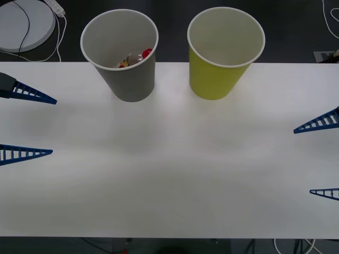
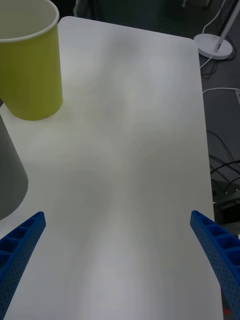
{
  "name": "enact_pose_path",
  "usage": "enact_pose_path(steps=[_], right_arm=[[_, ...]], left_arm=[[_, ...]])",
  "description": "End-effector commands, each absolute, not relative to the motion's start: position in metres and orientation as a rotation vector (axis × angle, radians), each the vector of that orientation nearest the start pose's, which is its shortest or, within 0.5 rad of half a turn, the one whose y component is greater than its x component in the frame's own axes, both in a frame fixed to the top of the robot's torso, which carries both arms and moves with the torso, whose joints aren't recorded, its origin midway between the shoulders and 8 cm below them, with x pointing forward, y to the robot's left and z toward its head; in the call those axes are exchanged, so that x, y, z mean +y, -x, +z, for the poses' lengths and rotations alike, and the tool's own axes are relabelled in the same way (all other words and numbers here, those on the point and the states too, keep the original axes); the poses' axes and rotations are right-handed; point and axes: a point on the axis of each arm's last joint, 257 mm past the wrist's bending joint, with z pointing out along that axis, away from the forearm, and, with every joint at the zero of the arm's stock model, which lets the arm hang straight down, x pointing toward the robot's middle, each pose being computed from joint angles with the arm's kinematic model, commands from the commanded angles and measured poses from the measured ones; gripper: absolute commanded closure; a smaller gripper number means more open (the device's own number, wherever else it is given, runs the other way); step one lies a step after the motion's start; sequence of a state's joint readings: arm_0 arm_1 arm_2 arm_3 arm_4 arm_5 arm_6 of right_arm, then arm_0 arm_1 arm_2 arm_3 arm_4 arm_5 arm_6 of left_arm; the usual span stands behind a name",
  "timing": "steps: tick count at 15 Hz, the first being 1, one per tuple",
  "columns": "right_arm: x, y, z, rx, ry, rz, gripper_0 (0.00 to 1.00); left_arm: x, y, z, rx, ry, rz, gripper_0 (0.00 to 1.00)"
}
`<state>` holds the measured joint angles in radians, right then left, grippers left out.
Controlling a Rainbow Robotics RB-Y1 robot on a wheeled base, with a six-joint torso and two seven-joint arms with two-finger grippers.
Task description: Put the can into the green bin and the plastic bottle into the gray bin
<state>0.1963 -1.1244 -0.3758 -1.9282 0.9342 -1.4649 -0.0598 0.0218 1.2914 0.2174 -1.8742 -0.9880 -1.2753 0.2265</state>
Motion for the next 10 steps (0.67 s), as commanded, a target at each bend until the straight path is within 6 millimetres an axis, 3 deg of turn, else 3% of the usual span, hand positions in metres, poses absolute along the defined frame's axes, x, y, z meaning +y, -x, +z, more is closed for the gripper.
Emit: enact_pose_path(steps=[1,10], right_arm=[[-0.255,-0.283,-0.091,1.389,1.626,0.623,0.00],[-0.255,-0.283,-0.091,1.389,1.626,0.623,0.00]], left_arm=[[0.259,-0.347,-0.077,1.563,-1.574,-0.489,0.00],[0.260,-0.337,-0.079,1.546,-1.573,-0.466,0.00]])
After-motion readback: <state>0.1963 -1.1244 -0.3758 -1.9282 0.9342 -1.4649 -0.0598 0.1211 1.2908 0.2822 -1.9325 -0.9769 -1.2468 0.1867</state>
